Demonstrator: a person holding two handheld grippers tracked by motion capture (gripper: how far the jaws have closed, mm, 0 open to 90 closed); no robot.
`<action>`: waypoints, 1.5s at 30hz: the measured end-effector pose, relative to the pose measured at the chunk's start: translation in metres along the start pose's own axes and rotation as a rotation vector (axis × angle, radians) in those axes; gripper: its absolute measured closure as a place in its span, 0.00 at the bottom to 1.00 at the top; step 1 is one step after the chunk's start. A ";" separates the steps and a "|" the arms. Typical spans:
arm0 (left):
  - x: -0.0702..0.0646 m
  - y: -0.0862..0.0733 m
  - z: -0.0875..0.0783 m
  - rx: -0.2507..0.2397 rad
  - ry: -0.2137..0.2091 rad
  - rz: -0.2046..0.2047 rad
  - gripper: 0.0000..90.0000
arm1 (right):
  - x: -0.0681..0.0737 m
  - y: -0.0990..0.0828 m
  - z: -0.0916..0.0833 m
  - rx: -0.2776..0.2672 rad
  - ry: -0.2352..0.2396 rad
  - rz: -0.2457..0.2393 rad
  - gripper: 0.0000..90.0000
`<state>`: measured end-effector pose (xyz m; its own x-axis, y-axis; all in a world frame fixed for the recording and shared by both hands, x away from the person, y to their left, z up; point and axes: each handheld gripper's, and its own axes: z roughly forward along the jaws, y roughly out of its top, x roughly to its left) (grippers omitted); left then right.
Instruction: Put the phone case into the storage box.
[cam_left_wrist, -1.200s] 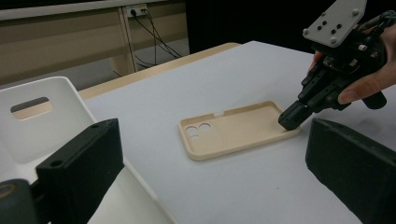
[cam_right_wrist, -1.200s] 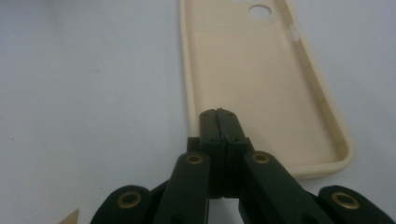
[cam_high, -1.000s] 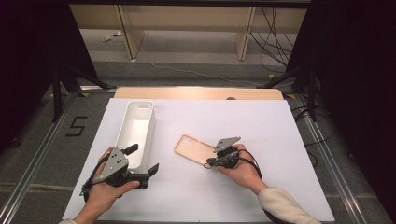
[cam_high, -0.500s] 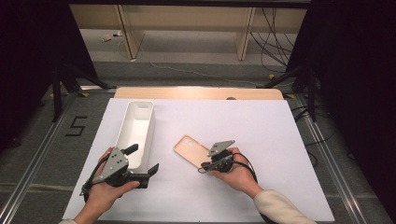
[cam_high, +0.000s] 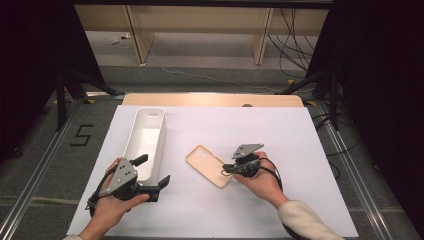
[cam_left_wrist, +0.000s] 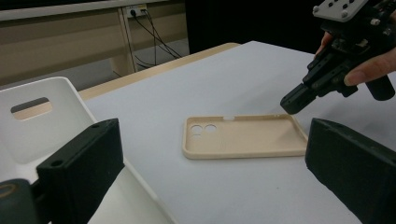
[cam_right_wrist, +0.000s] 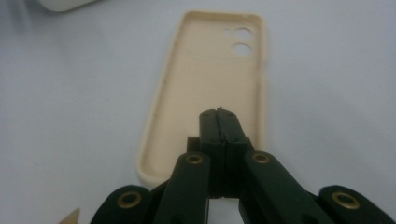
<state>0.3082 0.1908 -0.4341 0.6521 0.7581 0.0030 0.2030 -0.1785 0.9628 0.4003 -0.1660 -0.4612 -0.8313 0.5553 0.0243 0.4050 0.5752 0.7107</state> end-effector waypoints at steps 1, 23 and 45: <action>0.000 0.000 0.000 0.001 0.000 0.001 0.04 | -0.005 -0.003 -0.003 0.006 -0.019 0.002 1.00; 0.000 0.000 0.000 0.002 -0.002 0.002 0.05 | -0.023 -0.016 0.008 0.085 -0.056 0.011 1.00; 0.000 0.000 -0.001 0.000 -0.003 0.001 0.05 | -0.007 -0.015 0.006 0.147 -0.020 -0.019 1.00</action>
<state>0.3075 0.1910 -0.4339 0.6549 0.7557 0.0035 0.2017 -0.1793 0.9629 0.4023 -0.1747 -0.4767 -0.8321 0.5546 -0.0033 0.4419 0.6665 0.6004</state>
